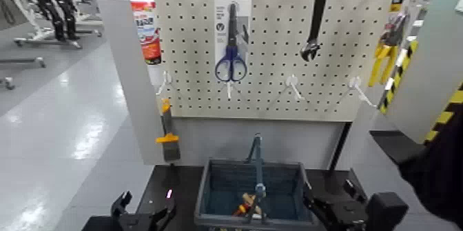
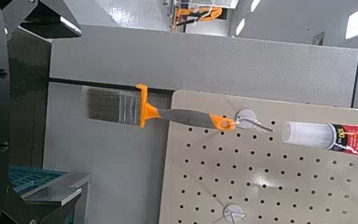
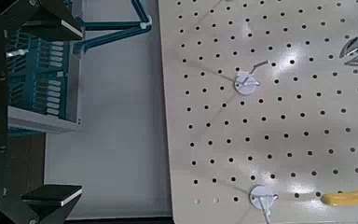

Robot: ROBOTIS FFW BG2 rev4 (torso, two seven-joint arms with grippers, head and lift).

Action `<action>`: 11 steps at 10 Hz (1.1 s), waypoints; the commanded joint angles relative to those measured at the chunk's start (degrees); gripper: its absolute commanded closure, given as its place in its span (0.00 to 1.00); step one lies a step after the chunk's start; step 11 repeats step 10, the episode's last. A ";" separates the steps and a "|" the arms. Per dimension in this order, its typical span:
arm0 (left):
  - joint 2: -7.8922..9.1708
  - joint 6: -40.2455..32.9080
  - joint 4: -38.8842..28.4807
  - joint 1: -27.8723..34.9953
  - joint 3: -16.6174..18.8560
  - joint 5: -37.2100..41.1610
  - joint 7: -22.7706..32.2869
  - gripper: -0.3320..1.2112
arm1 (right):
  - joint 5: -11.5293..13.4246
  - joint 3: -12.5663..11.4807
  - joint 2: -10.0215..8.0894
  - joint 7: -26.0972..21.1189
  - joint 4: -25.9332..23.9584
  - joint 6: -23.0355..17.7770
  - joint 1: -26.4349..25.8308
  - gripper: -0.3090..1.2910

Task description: Put the tool with the wooden handle into the crate.

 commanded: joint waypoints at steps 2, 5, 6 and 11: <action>0.00 -0.17 -0.09 0.20 0.22 0.00 0.00 0.29 | 3.95 0.08 1.10 -1.70 -2.27 -0.49 3.58 0.28; 0.09 -0.35 -0.18 0.37 0.31 0.00 0.00 0.29 | 5.00 0.70 1.45 -3.28 -2.80 -1.02 4.81 0.28; 0.18 -0.44 -0.27 0.46 0.31 0.00 0.00 0.29 | 5.18 1.14 1.63 -3.37 -2.80 -1.64 4.81 0.28; 0.35 -0.44 -0.53 0.72 0.39 0.00 0.00 0.29 | 5.18 1.22 1.89 -3.28 -2.62 -2.25 4.81 0.28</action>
